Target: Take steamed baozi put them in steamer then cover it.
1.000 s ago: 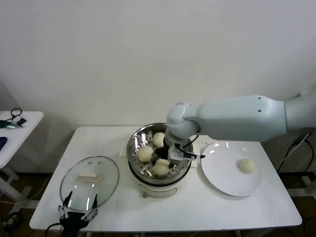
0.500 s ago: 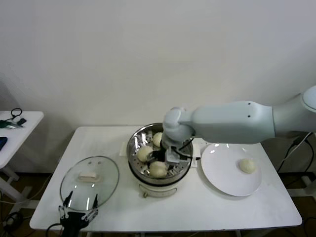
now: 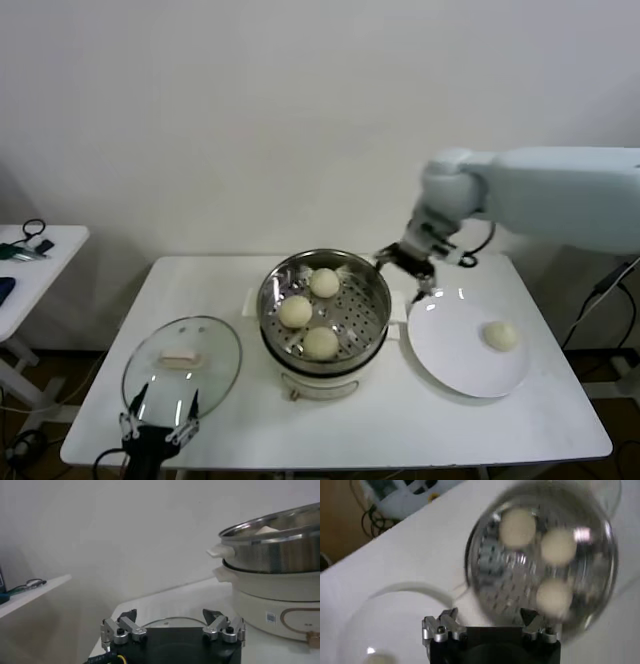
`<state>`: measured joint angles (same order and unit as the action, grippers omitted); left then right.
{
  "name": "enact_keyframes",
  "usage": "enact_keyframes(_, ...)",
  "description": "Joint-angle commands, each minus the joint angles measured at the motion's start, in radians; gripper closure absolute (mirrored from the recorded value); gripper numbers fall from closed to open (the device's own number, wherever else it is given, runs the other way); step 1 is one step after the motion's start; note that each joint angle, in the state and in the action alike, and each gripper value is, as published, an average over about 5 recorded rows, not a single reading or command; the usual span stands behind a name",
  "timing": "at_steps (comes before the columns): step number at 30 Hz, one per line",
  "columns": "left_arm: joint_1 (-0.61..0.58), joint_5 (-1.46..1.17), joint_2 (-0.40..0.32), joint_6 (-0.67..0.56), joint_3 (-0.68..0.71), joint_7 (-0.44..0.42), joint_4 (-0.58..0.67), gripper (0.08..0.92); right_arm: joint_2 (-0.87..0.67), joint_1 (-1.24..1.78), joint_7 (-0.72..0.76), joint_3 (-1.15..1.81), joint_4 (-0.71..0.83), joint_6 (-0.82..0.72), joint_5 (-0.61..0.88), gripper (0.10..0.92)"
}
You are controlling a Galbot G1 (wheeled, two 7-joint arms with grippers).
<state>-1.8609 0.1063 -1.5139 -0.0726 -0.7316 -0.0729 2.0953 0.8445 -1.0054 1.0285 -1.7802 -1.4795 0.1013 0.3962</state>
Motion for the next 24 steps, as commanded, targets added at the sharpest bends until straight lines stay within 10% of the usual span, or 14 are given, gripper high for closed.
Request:
enact_keyframes(1, -0.002, 0.000, 0.001, -0.001, -0.001, 0.003, -0.003, 0.177, -0.291, 0.032, 0.074, -0.076, 0.191, -0.156, 0.053, 0.203)
enact_keyframes(24, -0.002, 0.024, -0.023, 0.002, 0.007, -0.002, -0.018, 0.177, -0.206, 0.856, 0.011, 0.647, 0.594, -0.061, -0.299, 0.203)
